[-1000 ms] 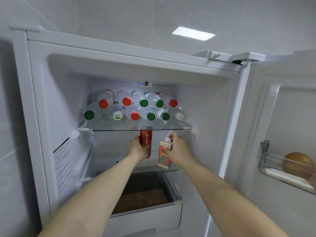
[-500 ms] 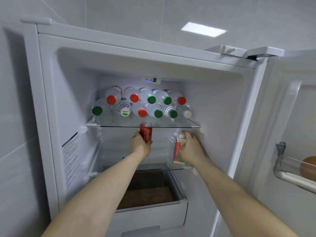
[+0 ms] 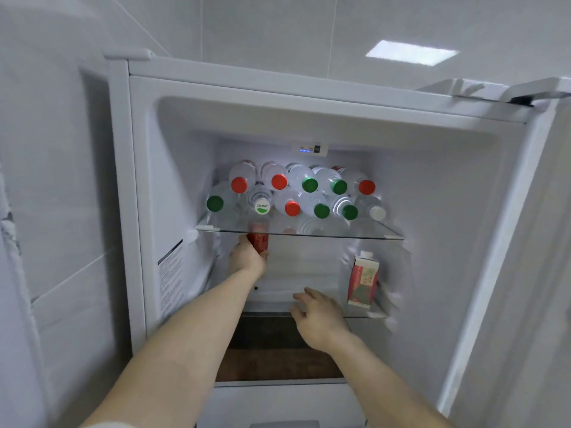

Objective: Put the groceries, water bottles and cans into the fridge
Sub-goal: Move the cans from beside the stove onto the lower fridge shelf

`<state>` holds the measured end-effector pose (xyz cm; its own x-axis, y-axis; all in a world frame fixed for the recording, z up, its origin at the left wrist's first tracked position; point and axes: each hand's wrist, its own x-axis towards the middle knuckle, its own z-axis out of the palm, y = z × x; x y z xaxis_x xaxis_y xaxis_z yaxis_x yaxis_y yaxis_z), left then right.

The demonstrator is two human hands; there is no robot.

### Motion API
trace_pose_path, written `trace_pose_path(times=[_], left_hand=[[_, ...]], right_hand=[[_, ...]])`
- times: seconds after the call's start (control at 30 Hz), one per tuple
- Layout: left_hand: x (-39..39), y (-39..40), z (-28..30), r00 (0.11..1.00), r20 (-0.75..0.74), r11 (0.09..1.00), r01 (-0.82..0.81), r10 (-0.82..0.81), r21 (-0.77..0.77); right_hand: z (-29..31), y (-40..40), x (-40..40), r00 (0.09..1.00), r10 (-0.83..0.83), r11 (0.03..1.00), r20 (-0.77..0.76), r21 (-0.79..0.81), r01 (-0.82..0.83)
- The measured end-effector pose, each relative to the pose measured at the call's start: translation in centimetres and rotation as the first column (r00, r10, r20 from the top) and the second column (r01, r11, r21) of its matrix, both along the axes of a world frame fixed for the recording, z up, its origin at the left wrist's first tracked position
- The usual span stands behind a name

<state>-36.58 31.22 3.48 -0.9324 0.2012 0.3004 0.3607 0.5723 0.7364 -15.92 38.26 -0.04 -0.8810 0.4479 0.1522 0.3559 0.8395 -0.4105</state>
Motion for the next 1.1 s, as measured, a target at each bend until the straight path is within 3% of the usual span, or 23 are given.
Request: trace_pose_path(times=[0.23,0.5,0.6,0.83,1.1], left_hand=[[-2.9,0.3,0.6,0.997,0.051,0.998,-0.048,0.050,-0.029],[-5.1,0.2,0.1,0.997,0.041,0.997,-0.069,0.070,-0.025],[-4.4,-0.2,-0.4,0.993,0.099,0.997,-0.073,0.070,0.018],[4.8,-4.1,-2.2,1.000,0.020,0.998,0.012,-0.011,-0.058],[19.9,-14.6,-5.3,0.980,-0.070,0.899,0.140,-0.185,-0.415]], right_hand=[[-1.4,0.5,-0.6,0.998,0.018,0.998,0.055,0.065,-0.022],[-1.5,0.5,-0.6,0.998,0.022,0.999,0.053,0.035,-0.023],[-1.3,0.5,-0.5,0.998,0.023,0.999,0.051,0.024,-0.024],[-1.0,0.3,0.1,0.999,0.023,1.000,0.038,0.004,-0.023],[-1.0,-2.7,2.7,0.982,-0.074,0.975,-0.174,-0.220,0.034]])
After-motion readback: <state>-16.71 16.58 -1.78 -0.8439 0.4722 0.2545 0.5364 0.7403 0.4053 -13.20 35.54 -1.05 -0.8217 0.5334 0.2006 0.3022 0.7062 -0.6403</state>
